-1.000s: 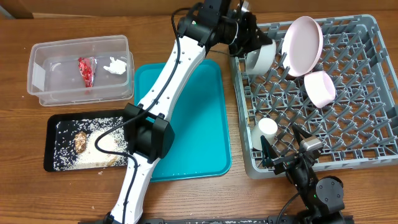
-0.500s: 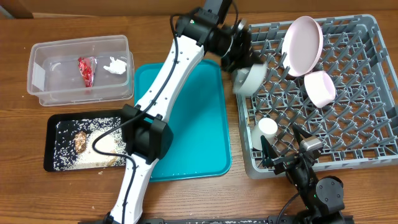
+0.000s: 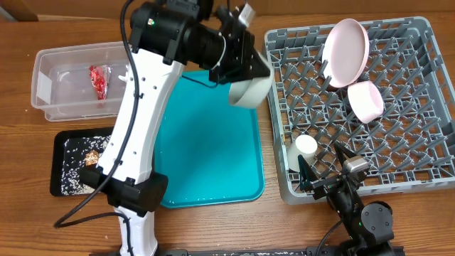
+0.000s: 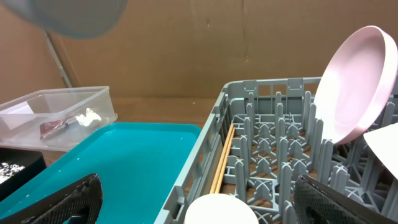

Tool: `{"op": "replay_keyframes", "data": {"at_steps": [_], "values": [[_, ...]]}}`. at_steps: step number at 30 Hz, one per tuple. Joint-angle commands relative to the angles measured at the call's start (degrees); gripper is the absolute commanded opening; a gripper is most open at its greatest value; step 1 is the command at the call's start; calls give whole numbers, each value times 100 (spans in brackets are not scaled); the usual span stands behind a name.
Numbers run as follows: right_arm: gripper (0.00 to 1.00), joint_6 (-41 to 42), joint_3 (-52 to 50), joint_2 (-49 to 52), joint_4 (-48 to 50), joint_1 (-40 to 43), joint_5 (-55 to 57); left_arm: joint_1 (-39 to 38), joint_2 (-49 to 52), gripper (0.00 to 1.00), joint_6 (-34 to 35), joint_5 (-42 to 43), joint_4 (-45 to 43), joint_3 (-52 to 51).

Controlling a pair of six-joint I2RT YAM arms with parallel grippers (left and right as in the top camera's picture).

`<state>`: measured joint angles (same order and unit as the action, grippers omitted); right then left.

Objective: Sort waste into correct bins and load items into the dishwasher

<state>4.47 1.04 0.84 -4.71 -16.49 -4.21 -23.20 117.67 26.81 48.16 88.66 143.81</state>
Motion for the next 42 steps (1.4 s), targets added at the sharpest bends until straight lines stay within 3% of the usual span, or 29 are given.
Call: {"op": "replay_keyframes", "data": {"at_steps": [1,3,9,17,21,24,27,29,35,42], "values": [[100,24,-57,-48,31,28,24,-87,-24,4,-507,-330,337,-9],[100,26,-57,-48,31,26,24,-92,-214,4,-516,-1038,765,-9],[100,24,-57,-48,31,28,24,-81,-1010,4,-210,-2487,800,-520],[100,26,-57,-48,31,26,22,-175,-1456,4,-79,-2557,313,-2356],[100,24,-57,-48,31,28,22,-70,-1993,5,164,-2146,-730,-3919],[100,24,-57,-48,31,28,24,219,-2310,5,391,-1241,-1825,-4809],[100,24,-57,-48,31,28,24,378,-2483,4,1196,-85,-3578,-5530],[100,24,-57,-48,31,28,22,293,-2492,4,1932,258,-4640,-5906],[100,24,-57,-48,31,28,22,26,-2455,4,3995,433,-8142,-6948],[100,24,-57,-48,31,28,24,-306,-2144,4,5311,-216,-10109,-7646]]}}
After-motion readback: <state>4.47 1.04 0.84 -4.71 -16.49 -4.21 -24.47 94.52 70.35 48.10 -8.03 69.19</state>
